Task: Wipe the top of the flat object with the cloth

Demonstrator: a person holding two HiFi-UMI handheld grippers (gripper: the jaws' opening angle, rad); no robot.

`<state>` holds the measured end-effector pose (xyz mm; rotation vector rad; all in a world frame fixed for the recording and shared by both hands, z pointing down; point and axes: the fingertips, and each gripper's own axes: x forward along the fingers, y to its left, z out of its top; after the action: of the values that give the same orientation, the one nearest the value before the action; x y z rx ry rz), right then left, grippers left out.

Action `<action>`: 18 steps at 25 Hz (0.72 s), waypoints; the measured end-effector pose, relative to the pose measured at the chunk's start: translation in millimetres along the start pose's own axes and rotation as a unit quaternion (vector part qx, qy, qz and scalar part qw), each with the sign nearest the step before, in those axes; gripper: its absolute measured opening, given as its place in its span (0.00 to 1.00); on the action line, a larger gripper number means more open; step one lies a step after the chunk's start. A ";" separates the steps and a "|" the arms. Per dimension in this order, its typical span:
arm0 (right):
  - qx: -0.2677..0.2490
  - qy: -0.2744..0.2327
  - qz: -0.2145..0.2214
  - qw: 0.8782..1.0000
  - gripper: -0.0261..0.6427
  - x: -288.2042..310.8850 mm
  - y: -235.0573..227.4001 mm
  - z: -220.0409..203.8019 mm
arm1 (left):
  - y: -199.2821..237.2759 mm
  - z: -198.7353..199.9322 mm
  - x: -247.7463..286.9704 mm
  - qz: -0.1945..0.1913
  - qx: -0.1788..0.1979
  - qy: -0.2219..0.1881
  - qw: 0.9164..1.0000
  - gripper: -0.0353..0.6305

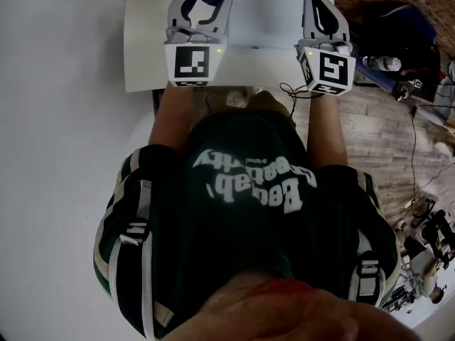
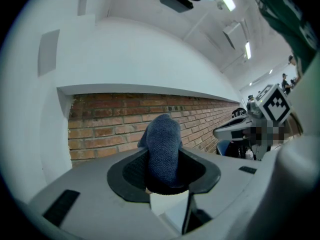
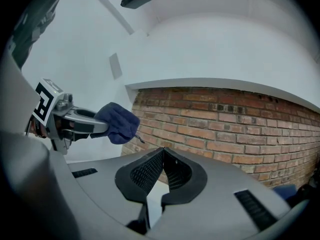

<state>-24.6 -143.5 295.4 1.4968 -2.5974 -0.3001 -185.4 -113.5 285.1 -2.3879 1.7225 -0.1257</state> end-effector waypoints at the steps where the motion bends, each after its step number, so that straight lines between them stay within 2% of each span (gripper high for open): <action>1: 0.002 0.001 0.003 1.000 0.03 2.9 -4.4 -3.1 | -2.2 -2.5 4.5 0.002 0.002 0.005 1.000 0.28; 7: 0.016 -0.007 0.020 1.000 0.03 23.6 -18.0 -8.2 | -4.6 -13.8 19.5 0.008 0.021 0.030 0.999 0.28; 11: 0.022 -0.014 0.034 0.999 0.03 31.8 -25.2 -9.3 | -15.9 -14.5 26.4 -0.032 0.090 0.030 0.995 0.28; 14: 0.029 -0.019 0.042 0.999 0.03 37.1 -42.3 -15.6 | -25.8 -14.5 35.1 -0.061 0.119 0.028 0.991 0.28; 18: 0.032 -0.025 0.051 0.998 0.03 45.1 -58.6 -24.0 | -34.9 -29.3 43.8 -0.104 0.143 0.078 0.981 0.28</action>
<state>7.1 -213.8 305.4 1.3880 -2.7357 -0.2474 -144.2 -147.5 318.9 -2.3825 1.3953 -0.5662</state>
